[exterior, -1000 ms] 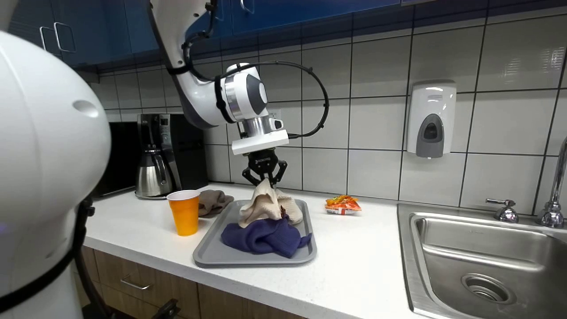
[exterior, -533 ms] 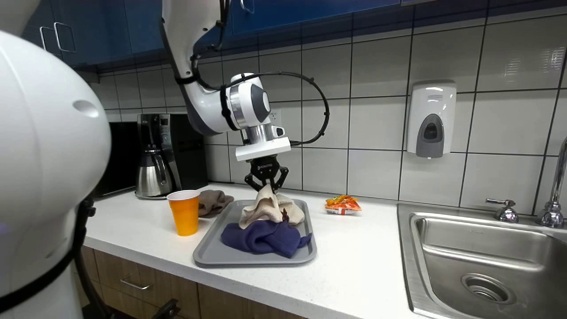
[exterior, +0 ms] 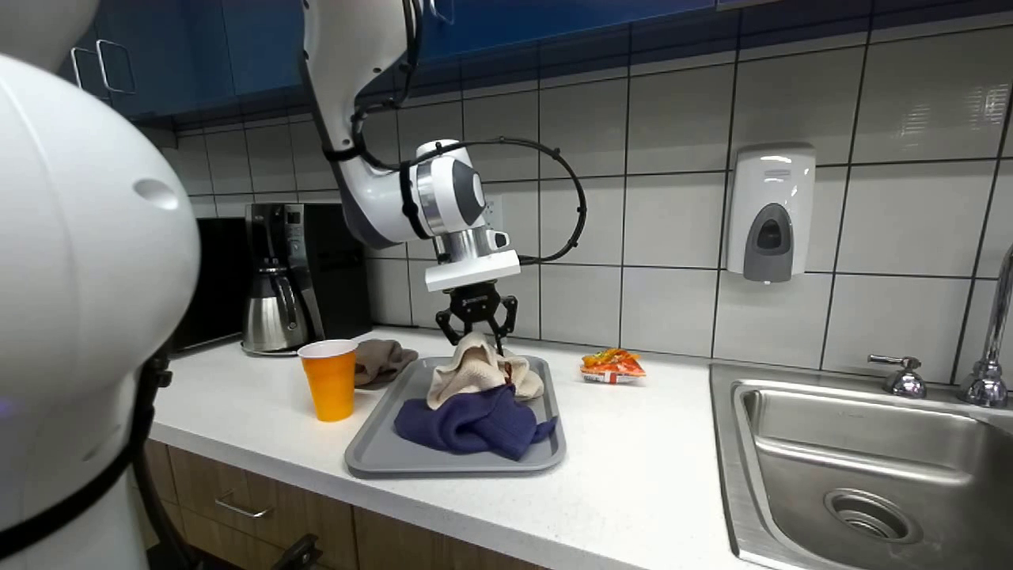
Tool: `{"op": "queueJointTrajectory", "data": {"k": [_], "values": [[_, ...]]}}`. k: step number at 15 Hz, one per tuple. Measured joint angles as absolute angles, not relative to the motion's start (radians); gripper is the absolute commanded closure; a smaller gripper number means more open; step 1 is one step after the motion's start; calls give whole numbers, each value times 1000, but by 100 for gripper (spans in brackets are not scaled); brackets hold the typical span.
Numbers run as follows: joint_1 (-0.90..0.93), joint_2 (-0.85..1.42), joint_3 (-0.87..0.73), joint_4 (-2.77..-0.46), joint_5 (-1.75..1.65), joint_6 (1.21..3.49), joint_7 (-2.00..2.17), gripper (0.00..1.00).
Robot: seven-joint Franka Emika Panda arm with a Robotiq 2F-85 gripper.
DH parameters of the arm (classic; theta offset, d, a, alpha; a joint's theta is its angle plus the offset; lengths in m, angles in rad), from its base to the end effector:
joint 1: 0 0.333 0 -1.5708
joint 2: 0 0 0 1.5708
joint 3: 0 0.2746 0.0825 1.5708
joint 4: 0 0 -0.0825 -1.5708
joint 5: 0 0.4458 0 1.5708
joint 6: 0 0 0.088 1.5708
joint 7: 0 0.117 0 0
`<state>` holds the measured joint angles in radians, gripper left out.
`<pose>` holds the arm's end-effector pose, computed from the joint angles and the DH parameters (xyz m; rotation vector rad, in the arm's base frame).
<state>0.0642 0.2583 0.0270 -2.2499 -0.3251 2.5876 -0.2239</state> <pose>0.5739 0.0574 0.1569 2.8350 0.8526 0.1004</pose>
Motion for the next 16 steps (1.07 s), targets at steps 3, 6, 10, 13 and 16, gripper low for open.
{"op": "queueJointTrajectory", "data": {"k": [3,6,10,13,16], "values": [[66,258,29,-2241,-325,2587,-229,0],[66,253,30,-2236,-323,2576,-250,0],[66,235,39,-2230,-322,2544,-279,0],[68,218,44,-2230,-323,2534,-286,0],[73,202,45,-2230,-323,2533,-286,0]]}}
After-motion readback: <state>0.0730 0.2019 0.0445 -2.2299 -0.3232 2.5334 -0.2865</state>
